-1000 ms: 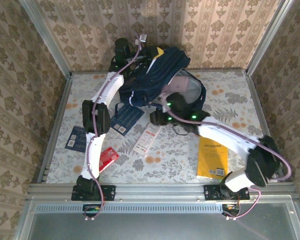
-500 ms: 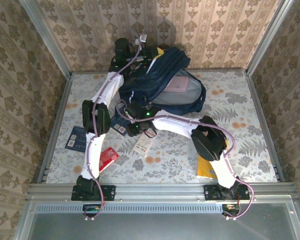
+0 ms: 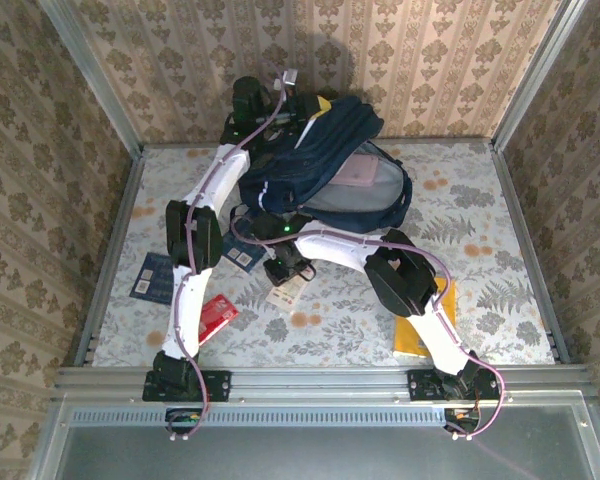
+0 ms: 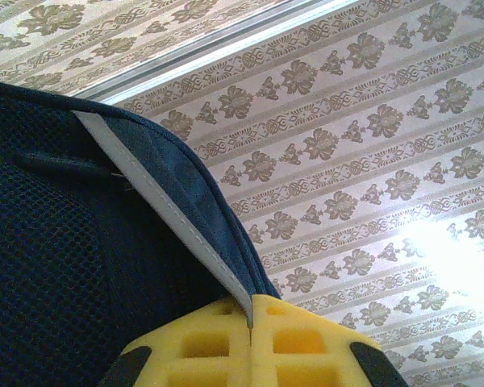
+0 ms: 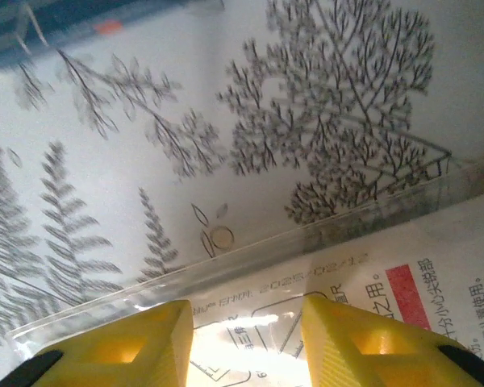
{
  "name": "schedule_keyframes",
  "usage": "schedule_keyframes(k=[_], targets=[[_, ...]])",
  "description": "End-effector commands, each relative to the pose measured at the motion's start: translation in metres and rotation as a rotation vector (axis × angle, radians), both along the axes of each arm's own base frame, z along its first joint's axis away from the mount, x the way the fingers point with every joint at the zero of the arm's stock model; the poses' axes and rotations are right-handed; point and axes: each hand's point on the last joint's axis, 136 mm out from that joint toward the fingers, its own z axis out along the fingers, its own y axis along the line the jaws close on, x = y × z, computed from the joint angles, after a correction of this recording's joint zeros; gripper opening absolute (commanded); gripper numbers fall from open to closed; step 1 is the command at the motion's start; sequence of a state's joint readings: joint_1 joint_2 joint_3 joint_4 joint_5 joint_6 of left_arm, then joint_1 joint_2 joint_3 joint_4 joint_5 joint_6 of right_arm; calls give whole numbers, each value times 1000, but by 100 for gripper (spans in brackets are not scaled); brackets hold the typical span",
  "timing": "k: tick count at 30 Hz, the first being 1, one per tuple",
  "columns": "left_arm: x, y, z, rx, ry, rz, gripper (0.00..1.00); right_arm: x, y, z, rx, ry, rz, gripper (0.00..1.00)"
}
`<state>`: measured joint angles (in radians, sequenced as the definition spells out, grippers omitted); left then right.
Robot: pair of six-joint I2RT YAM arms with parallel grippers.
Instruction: Pack the student bag
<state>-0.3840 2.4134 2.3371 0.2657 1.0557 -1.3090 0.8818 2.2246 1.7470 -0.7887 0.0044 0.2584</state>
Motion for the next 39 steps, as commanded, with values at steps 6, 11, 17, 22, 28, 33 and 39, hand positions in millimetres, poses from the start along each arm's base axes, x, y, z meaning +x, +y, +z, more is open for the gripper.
schedule_keyframes(k=[6, 11, 17, 22, 28, 33, 39], targets=[[-47, 12, 110, -109, -289, -29, 0, -44, -69, 8, -173, 61, 72, 46], [-47, 12, 110, -110, -289, -28, 0, -61, -89, 29, -156, 69, 82, 49], [-48, 11, 110, -109, -288, -31, 0, -35, -104, 60, 12, -12, -135, 95], [-50, 11, 112, -109, -295, -32, 0, -18, -107, 48, -77, -44, -324, 100], [-51, 12, 114, -110, -300, -34, 0, -9, -92, 31, -102, -17, -386, 100], [-52, 11, 114, -110, -301, -35, 0, -3, -85, 21, -125, -6, -414, 100], [-52, 12, 114, -111, -300, -35, 0, -3, -92, -3, -215, 11, -409, 100]])
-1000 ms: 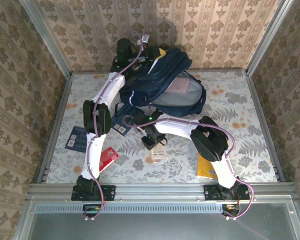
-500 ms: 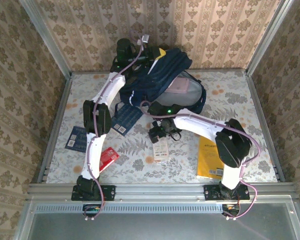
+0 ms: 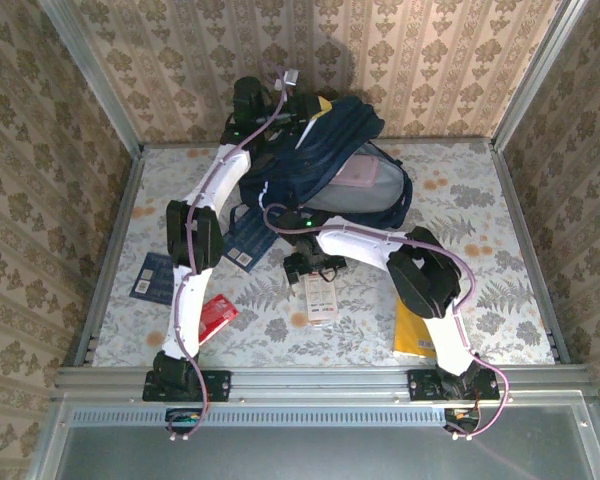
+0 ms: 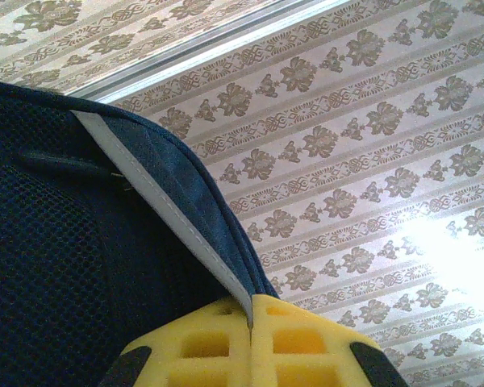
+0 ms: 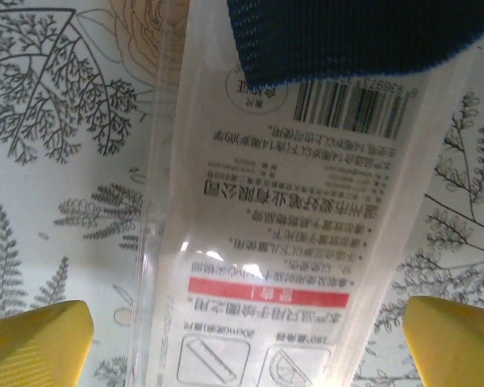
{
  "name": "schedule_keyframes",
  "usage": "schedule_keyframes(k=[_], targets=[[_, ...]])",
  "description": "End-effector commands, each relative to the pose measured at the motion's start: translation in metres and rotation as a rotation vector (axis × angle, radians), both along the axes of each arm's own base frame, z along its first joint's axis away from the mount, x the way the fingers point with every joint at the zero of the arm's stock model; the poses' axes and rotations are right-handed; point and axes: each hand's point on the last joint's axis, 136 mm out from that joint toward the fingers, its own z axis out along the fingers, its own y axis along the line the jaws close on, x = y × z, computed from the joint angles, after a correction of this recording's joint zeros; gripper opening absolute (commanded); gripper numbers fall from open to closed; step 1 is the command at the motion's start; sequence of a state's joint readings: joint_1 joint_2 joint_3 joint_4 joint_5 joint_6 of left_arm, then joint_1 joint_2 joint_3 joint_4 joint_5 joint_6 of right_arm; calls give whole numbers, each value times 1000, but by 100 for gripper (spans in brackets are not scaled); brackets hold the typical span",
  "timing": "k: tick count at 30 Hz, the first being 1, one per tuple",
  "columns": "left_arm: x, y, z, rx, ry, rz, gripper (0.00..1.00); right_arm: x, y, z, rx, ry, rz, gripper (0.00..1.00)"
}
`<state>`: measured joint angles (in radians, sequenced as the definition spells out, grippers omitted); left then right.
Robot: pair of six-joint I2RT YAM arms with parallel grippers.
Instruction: Pack the student bag
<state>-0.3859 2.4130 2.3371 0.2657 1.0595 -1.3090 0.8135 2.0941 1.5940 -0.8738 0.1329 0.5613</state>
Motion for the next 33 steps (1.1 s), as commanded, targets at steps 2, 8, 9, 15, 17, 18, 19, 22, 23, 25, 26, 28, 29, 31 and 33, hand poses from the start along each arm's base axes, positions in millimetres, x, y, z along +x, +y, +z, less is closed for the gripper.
schedule_keyframes(k=[2, 8, 9, 15, 17, 18, 19, 22, 23, 25, 26, 28, 29, 31, 33], targets=[[-51, 13, 115, -112, -301, -30, 0, -7, -19, -22, -128, 41, -12, 100], [-50, 12, 114, -112, -301, -31, 0, -12, -32, -37, -197, 54, 19, 100], [-50, 12, 113, -112, -299, -31, 0, -14, -32, -41, -187, 69, 24, 100], [-48, 12, 111, -112, -296, -30, 0, -23, -22, -54, -15, 156, -9, 92], [-47, 13, 111, -111, -295, -29, 0, -24, -16, -52, 87, 175, -32, 87], [-47, 13, 111, -112, -295, -29, 0, -24, -16, -52, 114, 178, -43, 84], [-47, 13, 110, -113, -295, -29, 0, -24, -16, -50, 135, 181, -46, 82], [-46, 13, 111, -115, -295, -28, 0, -27, -18, -46, 138, 193, -30, 79], [-46, 13, 111, -115, -295, -28, 0, -29, -17, -44, 139, 194, -24, 77], [-45, 14, 110, -115, -295, -27, 0, -30, -18, -38, 143, 191, -19, 76], [-45, 14, 110, -115, -293, -27, 0, -31, -19, -34, 150, 187, -14, 75], [-45, 14, 110, -115, -294, -28, 0, -32, -19, -25, 164, 176, -4, 71], [-46, 14, 110, -116, -295, -27, 0, -33, -19, -21, 171, 171, -3, 71], [-44, 15, 110, -115, -294, -25, 0, -36, -19, -12, 190, 167, 5, 70], [-43, 16, 109, -114, -292, -23, 0, -40, -18, -3, 214, 163, 16, 67]])
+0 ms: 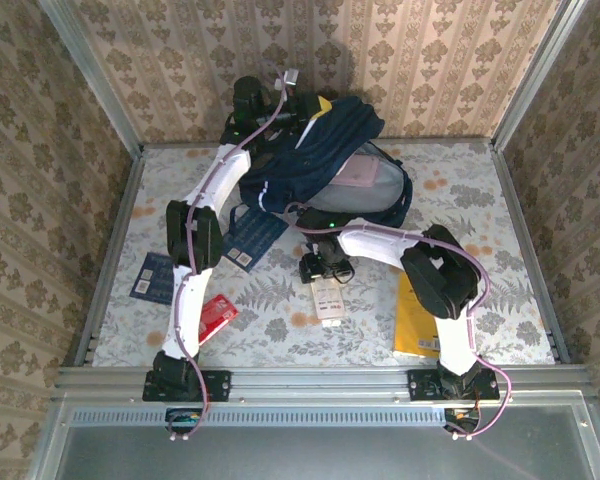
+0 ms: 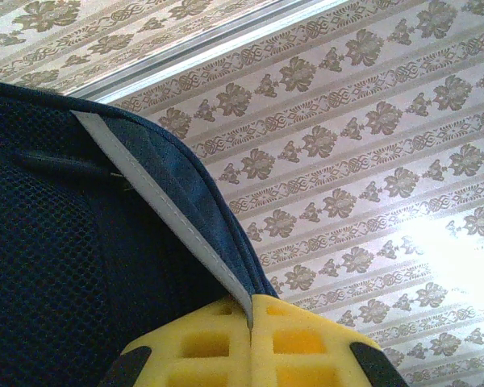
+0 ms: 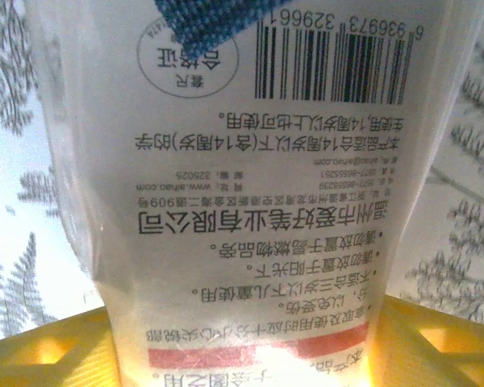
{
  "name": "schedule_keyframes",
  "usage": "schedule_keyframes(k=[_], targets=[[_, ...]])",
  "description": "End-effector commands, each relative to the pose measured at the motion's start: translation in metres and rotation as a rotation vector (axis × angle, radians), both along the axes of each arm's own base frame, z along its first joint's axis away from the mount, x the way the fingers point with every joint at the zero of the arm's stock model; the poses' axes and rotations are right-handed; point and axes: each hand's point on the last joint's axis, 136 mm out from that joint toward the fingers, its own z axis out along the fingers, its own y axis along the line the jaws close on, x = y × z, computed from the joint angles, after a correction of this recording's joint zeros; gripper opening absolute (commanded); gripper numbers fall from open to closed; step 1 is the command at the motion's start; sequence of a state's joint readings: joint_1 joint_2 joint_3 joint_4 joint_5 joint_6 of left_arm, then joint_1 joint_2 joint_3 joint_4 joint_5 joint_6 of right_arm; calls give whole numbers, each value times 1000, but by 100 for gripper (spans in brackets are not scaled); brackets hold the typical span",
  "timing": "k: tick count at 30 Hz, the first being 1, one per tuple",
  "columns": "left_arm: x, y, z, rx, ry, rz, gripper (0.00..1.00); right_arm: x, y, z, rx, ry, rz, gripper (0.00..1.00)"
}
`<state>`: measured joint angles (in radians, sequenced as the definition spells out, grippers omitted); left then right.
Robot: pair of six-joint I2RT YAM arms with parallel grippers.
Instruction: Pack the student bag
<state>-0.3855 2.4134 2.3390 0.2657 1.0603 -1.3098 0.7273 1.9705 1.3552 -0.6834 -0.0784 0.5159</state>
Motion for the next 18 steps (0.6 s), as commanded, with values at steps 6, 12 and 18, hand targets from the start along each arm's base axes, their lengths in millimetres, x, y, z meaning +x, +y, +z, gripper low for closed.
schedule_keyframes(k=[6, 12, 18], targets=[[-43, 16, 108, -114, -291, -21, 0, -40, -1, 32, 98, 54, 64, 66], [-41, 16, 105, -110, -286, -20, 0, -47, 1, 64, 186, -2, 110, 65], [-39, 15, 103, -108, -281, -19, 0, -41, -28, 60, 46, -62, 98, 77]])
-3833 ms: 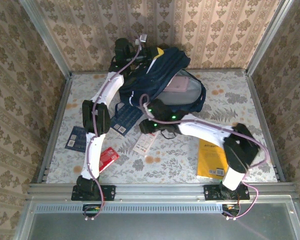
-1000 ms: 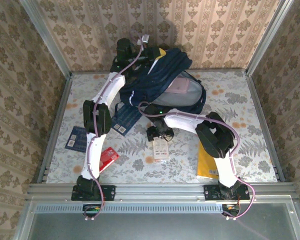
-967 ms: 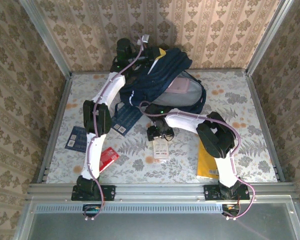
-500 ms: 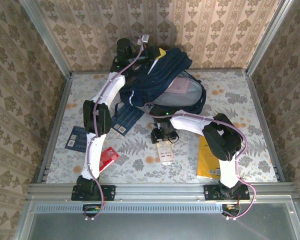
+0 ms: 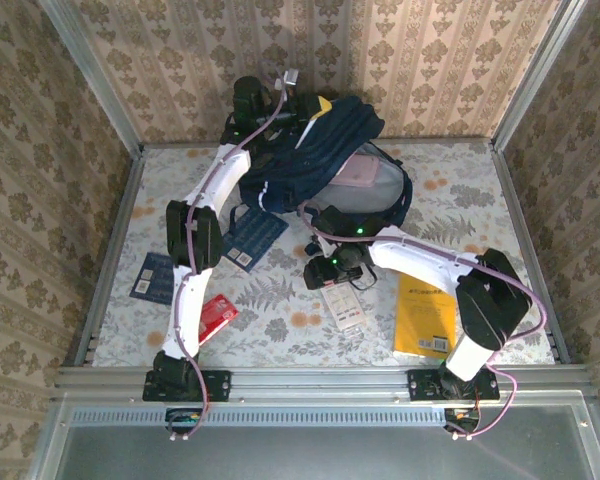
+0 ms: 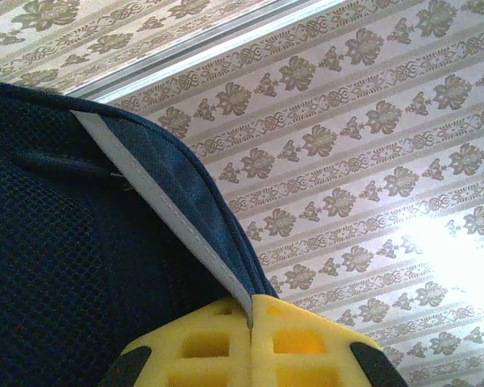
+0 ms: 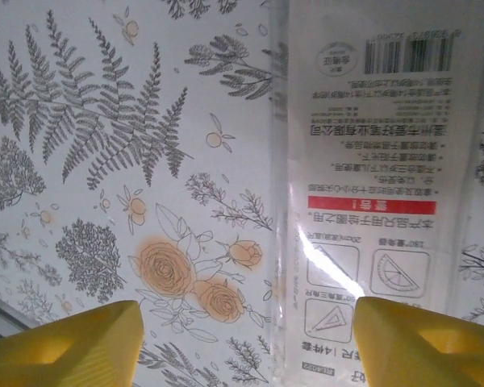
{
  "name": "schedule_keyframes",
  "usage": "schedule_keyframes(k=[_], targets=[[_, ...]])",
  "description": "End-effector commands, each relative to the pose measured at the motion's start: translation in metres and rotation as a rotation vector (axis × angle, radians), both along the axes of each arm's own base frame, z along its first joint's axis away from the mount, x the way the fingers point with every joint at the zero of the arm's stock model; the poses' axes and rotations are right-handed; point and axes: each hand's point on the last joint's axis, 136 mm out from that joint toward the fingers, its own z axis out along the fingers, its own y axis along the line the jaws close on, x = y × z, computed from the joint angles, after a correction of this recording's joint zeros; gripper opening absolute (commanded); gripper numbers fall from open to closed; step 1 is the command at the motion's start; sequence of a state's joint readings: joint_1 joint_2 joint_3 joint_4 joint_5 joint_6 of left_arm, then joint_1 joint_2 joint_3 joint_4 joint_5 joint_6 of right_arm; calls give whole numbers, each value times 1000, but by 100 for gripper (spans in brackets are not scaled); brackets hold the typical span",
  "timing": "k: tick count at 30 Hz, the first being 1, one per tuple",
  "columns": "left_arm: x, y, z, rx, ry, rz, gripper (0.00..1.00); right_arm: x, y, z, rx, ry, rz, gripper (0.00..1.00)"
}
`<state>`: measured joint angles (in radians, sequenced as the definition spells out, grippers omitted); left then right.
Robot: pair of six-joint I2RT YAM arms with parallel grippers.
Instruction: Pack the student bag
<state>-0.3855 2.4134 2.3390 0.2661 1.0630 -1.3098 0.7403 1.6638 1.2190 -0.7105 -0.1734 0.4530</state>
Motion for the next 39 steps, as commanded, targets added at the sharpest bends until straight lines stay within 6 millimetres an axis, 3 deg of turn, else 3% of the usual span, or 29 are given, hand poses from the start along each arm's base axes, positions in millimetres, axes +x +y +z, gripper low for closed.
schedule_keyframes(k=[1, 4, 13, 23, 29, 39], targets=[[-38, 15, 102, -108, -278, -16, 0, -1, -26, -17, -154, -4, -3, 81], [-38, 14, 100, -107, -274, -18, 0, 6, -32, -31, -249, -5, 3, 100], [-40, 14, 101, -107, -278, -20, 0, 23, -29, -71, -367, 8, 41, 100], [-37, 12, 97, -107, -271, -21, 0, 5, -32, -103, -438, 68, 89, 100], [-36, 13, 96, -106, -269, -20, 0, -3, -36, -108, -443, 89, 88, 82], [-35, 13, 96, -107, -267, -19, 0, -1, -33, -81, -387, 41, 79, 63]])
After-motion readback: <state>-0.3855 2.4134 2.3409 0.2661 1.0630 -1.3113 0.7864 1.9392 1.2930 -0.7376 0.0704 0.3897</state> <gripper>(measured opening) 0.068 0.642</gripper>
